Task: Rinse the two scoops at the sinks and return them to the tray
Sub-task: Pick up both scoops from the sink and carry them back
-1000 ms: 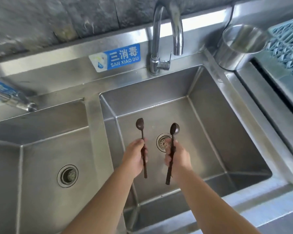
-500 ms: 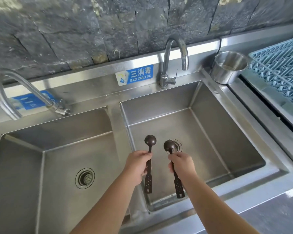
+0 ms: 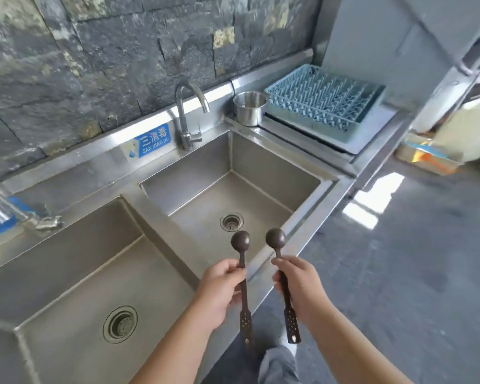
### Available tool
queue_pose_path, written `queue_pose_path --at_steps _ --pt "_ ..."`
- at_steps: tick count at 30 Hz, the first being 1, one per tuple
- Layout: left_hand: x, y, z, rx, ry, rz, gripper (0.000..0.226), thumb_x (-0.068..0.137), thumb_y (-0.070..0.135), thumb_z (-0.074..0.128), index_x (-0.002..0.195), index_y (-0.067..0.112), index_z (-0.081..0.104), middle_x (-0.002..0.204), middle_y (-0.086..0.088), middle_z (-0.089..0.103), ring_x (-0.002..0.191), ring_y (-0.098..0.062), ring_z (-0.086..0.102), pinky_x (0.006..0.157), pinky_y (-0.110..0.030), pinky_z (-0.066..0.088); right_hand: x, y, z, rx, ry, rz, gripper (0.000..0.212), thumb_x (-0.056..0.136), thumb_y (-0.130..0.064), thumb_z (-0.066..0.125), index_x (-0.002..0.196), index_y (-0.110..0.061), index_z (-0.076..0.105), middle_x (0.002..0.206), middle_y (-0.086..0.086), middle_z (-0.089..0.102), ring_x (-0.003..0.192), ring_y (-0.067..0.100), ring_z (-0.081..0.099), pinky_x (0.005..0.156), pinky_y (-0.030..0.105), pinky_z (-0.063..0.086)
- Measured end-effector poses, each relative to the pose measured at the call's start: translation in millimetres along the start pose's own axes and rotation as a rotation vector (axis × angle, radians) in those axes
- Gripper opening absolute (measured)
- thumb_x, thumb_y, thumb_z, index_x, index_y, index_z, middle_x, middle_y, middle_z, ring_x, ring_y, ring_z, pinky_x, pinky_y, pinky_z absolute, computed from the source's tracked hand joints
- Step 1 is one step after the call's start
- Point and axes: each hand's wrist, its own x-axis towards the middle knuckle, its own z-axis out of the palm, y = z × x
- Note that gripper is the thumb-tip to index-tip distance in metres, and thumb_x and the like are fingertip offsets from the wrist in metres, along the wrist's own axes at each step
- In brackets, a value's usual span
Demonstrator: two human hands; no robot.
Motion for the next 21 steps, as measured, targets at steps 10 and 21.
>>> queue_pose_path --at_steps 10,21 --pt "-107 -49 141 0.339 -0.477 0.032 0.008 0.091 0.008 0.060 0.092 0.013 0.067 0.076 -0.001 0.062 0.063 -0.014 0.061 0.058 -0.030 0.050 -158 76 -156 0.352 0.363 -0.009 0.011 0.092 -0.007 0.059 0.086 0.000 0.065 0.059 0.010 0.056 0.056 0.023 0.048 0.047 0.028 0.034" --pt "-264 -170 333 0.627 -0.854 0.047 0.009 0.092 0.005 0.060 0.094 0.010 0.067 0.075 -0.004 0.061 0.060 -0.016 0.058 0.058 -0.027 0.051 -360 183 -348 0.511 0.815 -0.076 0.015 0.092 -0.007 0.062 0.085 0.001 0.072 0.052 -0.001 0.048 0.043 0.008 0.041 0.042 0.018 0.032"
